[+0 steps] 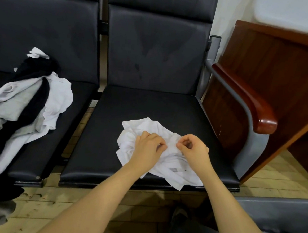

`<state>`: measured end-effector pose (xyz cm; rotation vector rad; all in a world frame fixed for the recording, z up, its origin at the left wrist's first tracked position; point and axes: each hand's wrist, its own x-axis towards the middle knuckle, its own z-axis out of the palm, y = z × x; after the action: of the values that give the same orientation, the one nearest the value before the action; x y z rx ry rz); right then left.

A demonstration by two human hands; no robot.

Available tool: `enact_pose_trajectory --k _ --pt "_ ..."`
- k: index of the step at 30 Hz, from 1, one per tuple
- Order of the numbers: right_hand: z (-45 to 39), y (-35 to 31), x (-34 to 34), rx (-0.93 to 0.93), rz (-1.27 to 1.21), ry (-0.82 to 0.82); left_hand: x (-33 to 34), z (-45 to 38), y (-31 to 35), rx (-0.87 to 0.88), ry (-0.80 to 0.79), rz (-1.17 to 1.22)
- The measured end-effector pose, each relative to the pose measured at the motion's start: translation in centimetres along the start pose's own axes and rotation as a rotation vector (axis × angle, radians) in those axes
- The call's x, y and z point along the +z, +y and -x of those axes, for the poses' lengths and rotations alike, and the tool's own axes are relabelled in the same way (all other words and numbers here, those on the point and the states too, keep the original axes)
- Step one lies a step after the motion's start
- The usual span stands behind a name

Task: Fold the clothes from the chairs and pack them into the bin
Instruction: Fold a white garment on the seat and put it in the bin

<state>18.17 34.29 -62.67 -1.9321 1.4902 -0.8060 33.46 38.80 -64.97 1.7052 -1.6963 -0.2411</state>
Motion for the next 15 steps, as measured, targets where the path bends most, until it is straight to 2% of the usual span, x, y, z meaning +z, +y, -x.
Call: enact_pose_trajectory --k 3,6,9,15 --pt "0.6 0.2 -0.6 -0.174 -0.088 0.094 0.0 -0.5 -0.1 -0.022 0.062 0.023" --pt "0.7 0.3 -0.7 -0.234 -0.164 -0.033 -0.4 -0.8 -0.1 -0.066 0.099 0.064" --pt "0.3 0.8 0.1 -0.267 -0.007 -0.133 -0.7 -0.9 -0.2 -0.069 0.071 0.080" --pt "-0.1 1.0 1.0 -0.339 0.204 -0.127 -1.3 -0.9 -0.6 -0.050 0.052 0.023"
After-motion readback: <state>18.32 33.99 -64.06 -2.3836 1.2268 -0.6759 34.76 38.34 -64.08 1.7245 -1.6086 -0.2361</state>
